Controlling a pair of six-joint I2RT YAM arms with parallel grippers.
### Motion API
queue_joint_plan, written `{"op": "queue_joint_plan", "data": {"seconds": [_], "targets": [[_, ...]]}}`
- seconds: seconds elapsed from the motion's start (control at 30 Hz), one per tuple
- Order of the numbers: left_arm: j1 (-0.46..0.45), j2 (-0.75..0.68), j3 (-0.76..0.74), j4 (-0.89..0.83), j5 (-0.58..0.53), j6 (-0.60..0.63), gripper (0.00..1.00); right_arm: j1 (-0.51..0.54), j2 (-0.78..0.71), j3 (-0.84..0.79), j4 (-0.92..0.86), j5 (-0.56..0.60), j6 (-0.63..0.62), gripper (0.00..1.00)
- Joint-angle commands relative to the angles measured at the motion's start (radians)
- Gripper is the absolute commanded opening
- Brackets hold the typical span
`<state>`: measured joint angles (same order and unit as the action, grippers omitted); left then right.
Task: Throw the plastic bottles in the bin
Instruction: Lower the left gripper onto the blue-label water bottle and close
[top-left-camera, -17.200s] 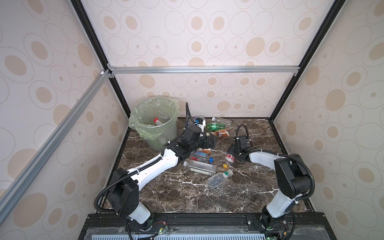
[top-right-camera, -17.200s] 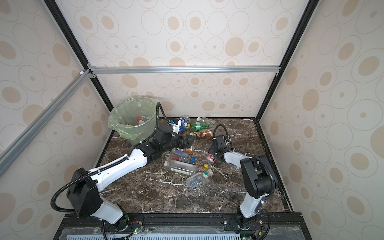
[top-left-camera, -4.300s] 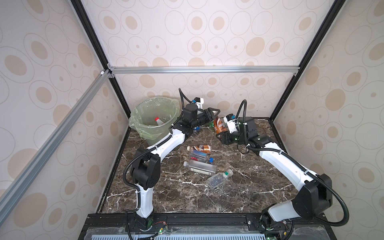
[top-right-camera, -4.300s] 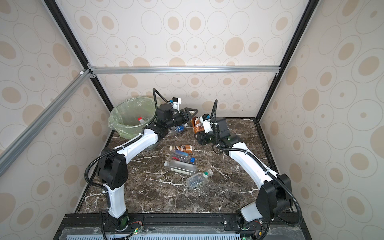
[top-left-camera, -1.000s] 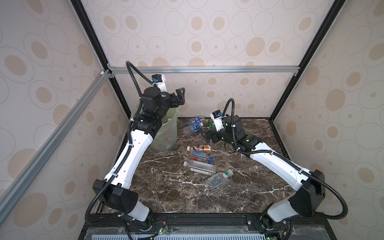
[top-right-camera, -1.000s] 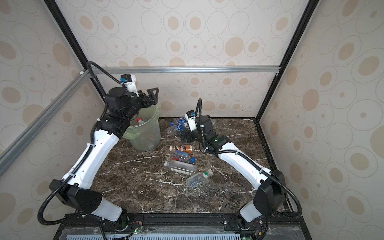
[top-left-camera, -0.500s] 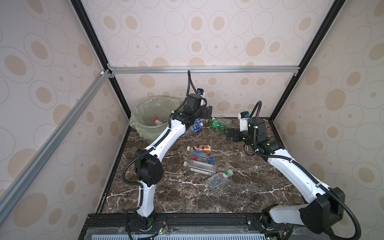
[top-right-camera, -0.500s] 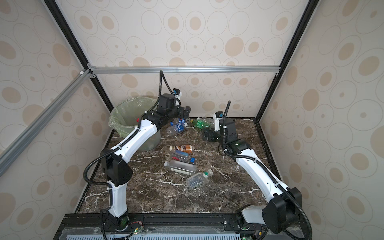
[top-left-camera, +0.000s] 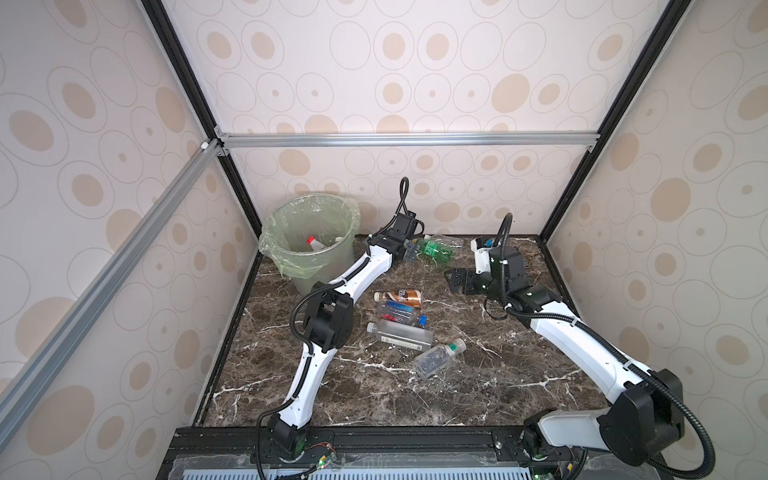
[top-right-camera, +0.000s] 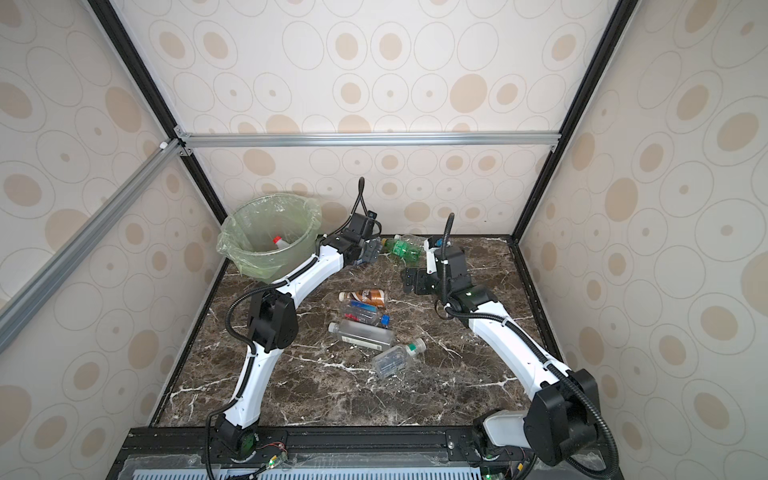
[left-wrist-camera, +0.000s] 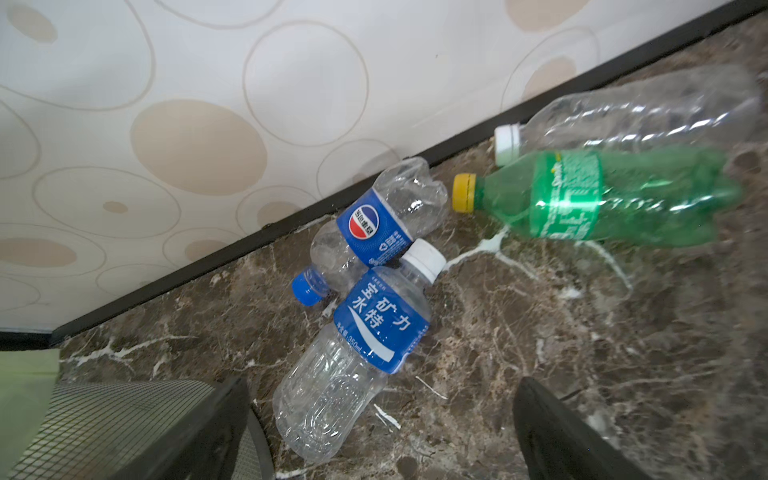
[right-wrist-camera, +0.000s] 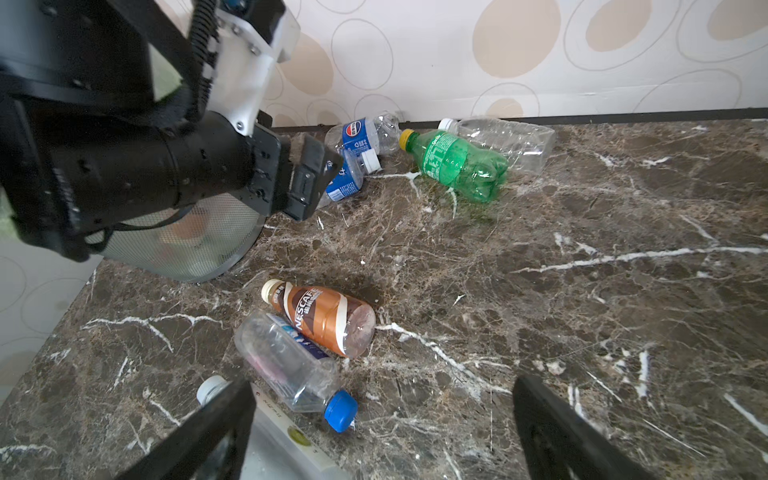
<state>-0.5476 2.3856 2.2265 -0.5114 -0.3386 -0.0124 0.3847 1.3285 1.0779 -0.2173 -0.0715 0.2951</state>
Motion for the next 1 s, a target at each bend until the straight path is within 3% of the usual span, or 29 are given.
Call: {"op": "queue_joint_plan", "data": {"seconds": [0.0,0.57,0.97], "targets": [[-0.006,0.014,0.039,-0.026,-0.081,0.052,0.99,-0.006,0.011,-0.028,0.044,-0.031,0.028,1.00],[0.029,0.136,0.115,-0.120,-0.084,0.029,0.95,-0.004,0.031,-0.064,0.060,-0.077,0.042,1.00],[0.047,0.131,0.118,-0.118,-0.091,0.022,0.94,-0.005,0.009,-0.085,0.056,-0.083,0.052,0.99]]}}
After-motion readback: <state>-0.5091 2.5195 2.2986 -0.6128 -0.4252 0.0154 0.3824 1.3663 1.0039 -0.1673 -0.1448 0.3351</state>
